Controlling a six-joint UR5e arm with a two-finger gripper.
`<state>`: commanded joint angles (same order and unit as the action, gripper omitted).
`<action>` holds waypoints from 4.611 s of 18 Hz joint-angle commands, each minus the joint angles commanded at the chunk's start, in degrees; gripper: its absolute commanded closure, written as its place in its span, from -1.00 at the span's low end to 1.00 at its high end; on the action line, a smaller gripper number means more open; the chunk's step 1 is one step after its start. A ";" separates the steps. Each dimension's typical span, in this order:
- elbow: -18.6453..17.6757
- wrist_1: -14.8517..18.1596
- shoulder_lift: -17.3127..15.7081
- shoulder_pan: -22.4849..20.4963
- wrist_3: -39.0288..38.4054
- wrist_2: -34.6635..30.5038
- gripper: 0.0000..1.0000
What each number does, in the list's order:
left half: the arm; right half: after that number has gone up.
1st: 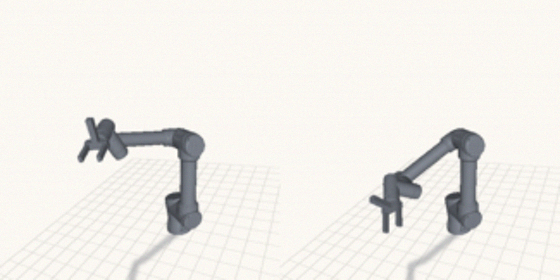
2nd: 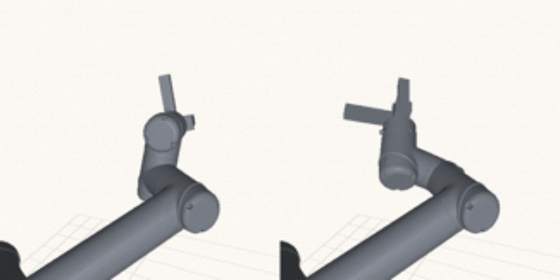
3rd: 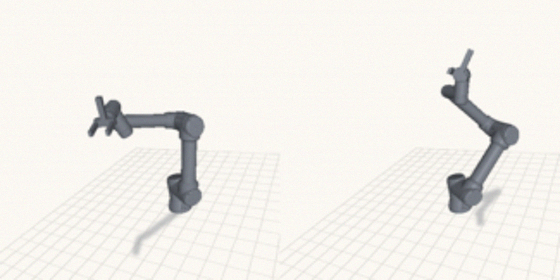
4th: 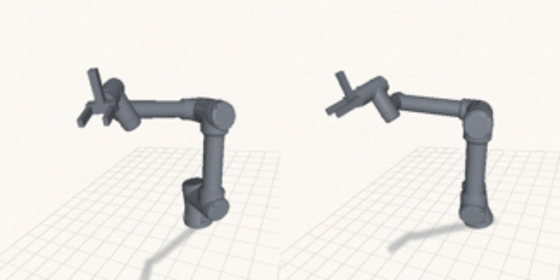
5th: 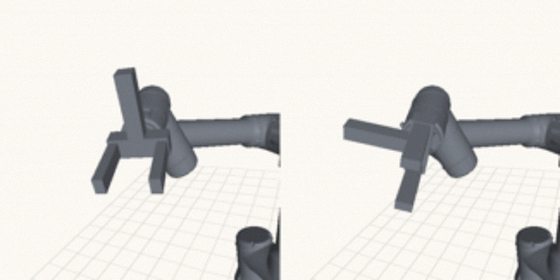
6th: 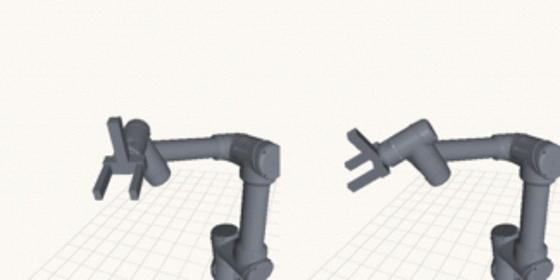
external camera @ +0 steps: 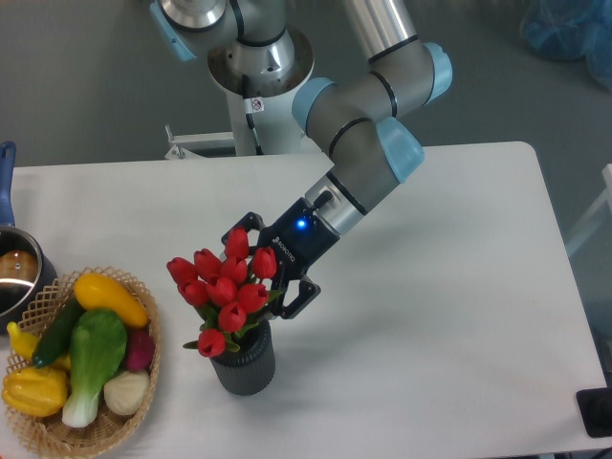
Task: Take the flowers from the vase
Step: 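Lower the open gripper around the tulip stems just below the blooms, then close the gripper on the tulip stems, then lift the gripped tulips straight up out of the black vase, then carry the tulip bouquet up and away from the vase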
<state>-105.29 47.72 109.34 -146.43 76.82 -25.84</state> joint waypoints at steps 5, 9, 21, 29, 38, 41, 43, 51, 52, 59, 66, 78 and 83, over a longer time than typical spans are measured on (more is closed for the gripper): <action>0.18 0.00 0.53 0.09 0.00 0.70 -0.27; 0.18 0.00 0.44 -0.26 0.00 0.88 0.14; 0.79 0.00 0.09 -1.76 0.00 5.09 0.33; 1.84 0.00 -0.70 -2.90 -2.36 9.75 0.33; 6.94 0.09 -3.34 -3.25 -11.59 10.72 0.33; 7.47 0.09 -4.39 -3.51 -13.79 10.63 0.33; 7.56 0.18 -5.00 -3.78 -15.02 10.46 0.33; 6.86 0.53 -7.29 -4.22 -15.82 9.58 0.33; 6.86 0.53 -7.73 -4.30 -15.91 9.49 0.33; 6.59 0.62 -10.28 -5.18 -18.98 9.40 0.33; 5.89 0.62 -13.09 -5.01 -22.23 9.67 0.33; 6.95 0.44 -15.03 -12.82 -23.47 0.27 0.35; 7.29 0.44 -15.03 -16.69 -22.15 -3.96 0.35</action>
<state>-98.00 48.16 94.31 -163.12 54.66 -29.80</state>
